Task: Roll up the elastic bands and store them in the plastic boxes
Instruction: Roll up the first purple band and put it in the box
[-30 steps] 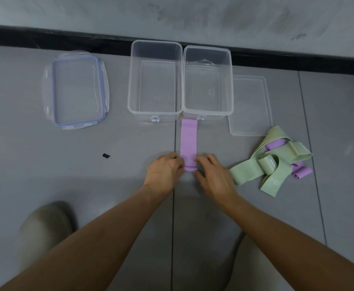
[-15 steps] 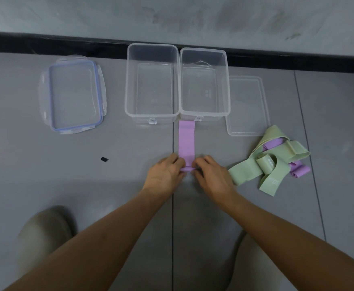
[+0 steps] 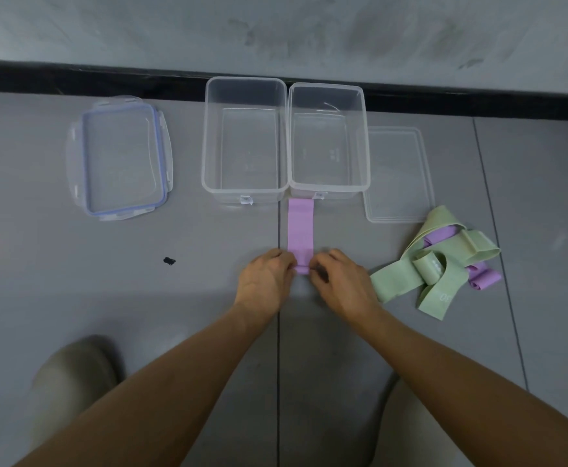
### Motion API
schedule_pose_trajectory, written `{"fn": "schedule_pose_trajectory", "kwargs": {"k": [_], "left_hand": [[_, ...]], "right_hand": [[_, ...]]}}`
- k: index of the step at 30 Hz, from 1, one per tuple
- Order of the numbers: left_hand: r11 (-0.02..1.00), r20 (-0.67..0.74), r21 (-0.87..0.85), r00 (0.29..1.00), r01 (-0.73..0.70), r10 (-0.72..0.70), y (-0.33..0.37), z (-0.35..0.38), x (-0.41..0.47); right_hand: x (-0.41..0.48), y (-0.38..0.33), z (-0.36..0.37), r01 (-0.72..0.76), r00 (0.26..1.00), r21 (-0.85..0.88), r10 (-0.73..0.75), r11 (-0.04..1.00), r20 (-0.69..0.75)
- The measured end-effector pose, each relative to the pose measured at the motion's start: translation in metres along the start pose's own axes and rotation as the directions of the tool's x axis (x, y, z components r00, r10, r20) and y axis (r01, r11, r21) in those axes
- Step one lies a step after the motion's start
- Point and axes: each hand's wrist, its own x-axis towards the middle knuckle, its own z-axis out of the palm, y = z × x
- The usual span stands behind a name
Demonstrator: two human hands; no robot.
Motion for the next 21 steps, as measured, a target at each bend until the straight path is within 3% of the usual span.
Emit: {"fn": "schedule_pose_trajectory", "kwargs": {"k": [7, 15, 21], "left_hand": [[0.998, -0.011, -0.037, 0.999, 0.047, -0.047, 0.0007, -0.0014, 0.0026], [1.0, -0.023, 0.019, 1.0, -0.015, 0.015, -0.0003, -0.003, 0.0017], [0.999, -0.015, -0.035, 1.0, -0.008, 0.007, -0.004, -0.0002, 0.0036]], "right_hand": [[0.0013, 0.0053, 0.0032, 0.035, 0.999, 0.018, -0.036, 0.999, 0.016], [0.0073, 0.0049, -0.0023, -0.008, 1.0, 0.043, 0.008, 0.999, 0.012], [0.0065, 0.0044, -0.0025, 0.014, 0.998, 0.003, -0.014, 1.0, 0.058]]}}
